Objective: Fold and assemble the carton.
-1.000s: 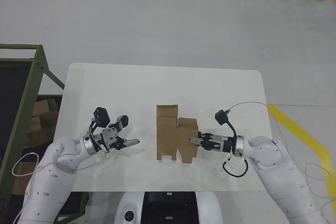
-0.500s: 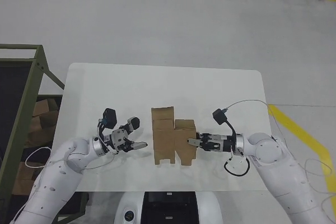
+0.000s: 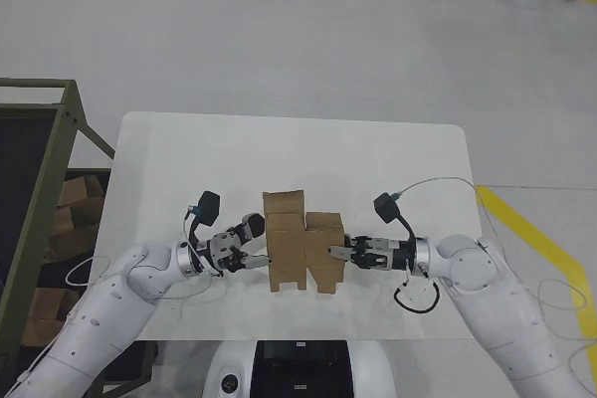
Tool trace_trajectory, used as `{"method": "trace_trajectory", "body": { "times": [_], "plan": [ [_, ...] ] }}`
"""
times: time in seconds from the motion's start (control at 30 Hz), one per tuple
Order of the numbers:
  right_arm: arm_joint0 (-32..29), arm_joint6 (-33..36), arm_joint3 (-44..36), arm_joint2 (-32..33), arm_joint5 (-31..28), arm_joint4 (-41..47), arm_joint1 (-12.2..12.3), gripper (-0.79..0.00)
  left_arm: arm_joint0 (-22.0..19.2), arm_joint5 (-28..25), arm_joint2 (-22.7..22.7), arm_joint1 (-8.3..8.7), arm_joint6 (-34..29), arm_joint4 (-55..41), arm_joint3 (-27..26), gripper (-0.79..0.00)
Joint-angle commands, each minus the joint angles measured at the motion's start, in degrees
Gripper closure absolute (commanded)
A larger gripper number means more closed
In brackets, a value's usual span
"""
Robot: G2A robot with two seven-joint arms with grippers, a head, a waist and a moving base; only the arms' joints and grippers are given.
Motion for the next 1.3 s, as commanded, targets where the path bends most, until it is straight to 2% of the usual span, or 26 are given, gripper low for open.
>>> {"method": "trace_trajectory", "body": {
  "times": [0.0, 0.2, 0.37, 0.43, 0.7, 0.8, 0.9, 1.13, 1.17, 1.2, 1.23, 1.27],
  "plan": [
    [0.03, -0.26, -0.11, -0.16, -0.25, -0.1, 0.04, 0.0, -0.52, 0.0, 1.01, 0.46, -0.59, -1.01, -0.15, -0.785],
    [0.15, -1.1, -0.28, -0.68, -0.54, -0.67, 0.18, 0.0, -2.2, 0.0, 3.9, 1.63, -1.24, -2.53, -0.44, -0.782],
    [0.39, -1.49, -0.32, -1.01, -0.75, -0.9, 0.31, 0.0, -3.4, 0.0, 6.1, 2.37, -0.4, -3.27, -0.26, -0.505],
    [0.45, -1.66, -0.31, -1.14, -0.75, -0.95, 0.36, 0.0, -3.91, 0.0, 6.89, 2.64, 0.0, -3.51, -0.11, -0.363],
    [0.8, -2.18, -0.57, -1.93, -0.58, -1.6, 0.52, 0.0, -5.49, 0.0, 9.77, 3.7, 2.21, -2.91, 0.0, -0.157],
    [0.96, -2.33, -0.51, -2.17, -0.58, -1.75, 0.59, 0.0, -6.11, 0.0, 10.9, 4.09, 3.08, -2.96, 0.14, -0.055],
    [1.08, -2.47, -0.5, -2.37, -0.64, -1.7, 0.66, 0.0, -6.8, 0.0, 12.03, 4.46, 3.89, -3.0, 0.42, 0.0],
    [1.17, -3.15, -0.62, -2.55, -0.54, -1.73, 0.85, 0.0, -8.45, 0.0, 15.07, 5.3, 5.23, -4.46, 0.43, 0.0],
    [1.13, -3.32, -0.63, -2.56, -0.51, -1.65, 0.88, -0.062, -8.72, 0.0, 15.46, 5.43, 5.35, -4.74, 0.45, 0.0],
    [1.11, -3.52, -0.67, -2.54, -0.52, -1.61, 0.9, -0.311, -9.0, 0.0, 15.81, 5.55, 5.44, -4.95, 0.51, 0.0],
    [1.08, -3.66, -0.68, -2.55, -0.52, -1.62, 0.93, -0.745, -9.27, 0.0, 16.13, 5.68, 5.59, -5.12, 0.59, 0.0],
    [1.06, -3.77, -0.7, -2.56, -0.52, -1.6, 0.96, -0.785, -9.5, 0.0, 16.43, 5.8, 5.79, -5.28, 0.68, 0.0]
  ]
}}
